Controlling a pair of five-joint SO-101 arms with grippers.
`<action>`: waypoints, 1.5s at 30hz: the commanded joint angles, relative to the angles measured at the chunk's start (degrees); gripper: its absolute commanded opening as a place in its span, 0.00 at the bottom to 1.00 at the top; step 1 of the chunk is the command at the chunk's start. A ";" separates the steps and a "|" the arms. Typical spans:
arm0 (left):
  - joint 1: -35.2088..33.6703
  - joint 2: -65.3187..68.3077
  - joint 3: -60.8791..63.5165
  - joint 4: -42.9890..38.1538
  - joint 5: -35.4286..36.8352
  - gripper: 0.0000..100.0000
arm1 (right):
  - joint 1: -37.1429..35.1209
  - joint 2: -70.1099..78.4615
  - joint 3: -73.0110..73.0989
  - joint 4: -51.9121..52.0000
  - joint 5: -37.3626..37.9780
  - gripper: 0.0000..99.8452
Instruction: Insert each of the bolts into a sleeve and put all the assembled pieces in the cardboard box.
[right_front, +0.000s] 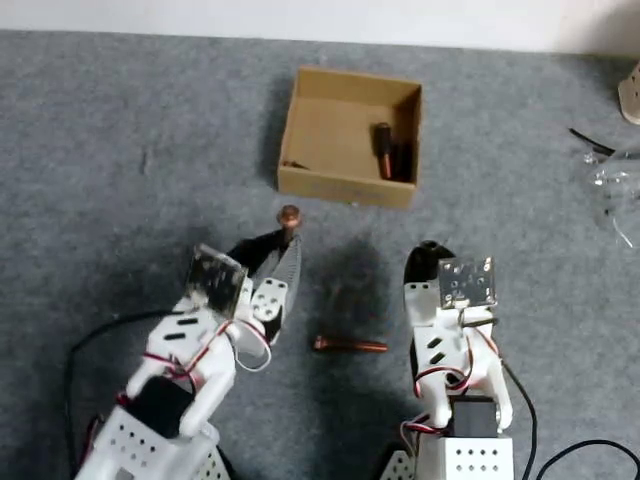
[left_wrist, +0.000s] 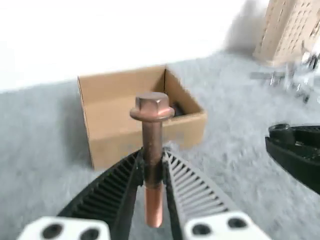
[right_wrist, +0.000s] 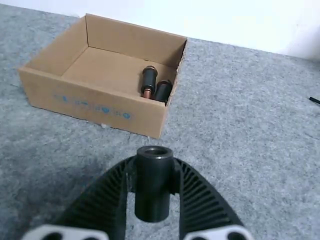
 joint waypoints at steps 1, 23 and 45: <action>0.48 -11.30 6.81 -8.53 -2.55 0.01 | 0.31 -1.19 5.14 -2.07 0.62 0.00; -4.35 -12.26 3.21 -13.98 12.48 0.01 | -18.59 -1.27 4.97 -12.26 0.70 0.00; 6.55 -12.18 11.82 -30.24 12.57 0.01 | -28.79 -1.27 5.14 -13.58 8.26 0.00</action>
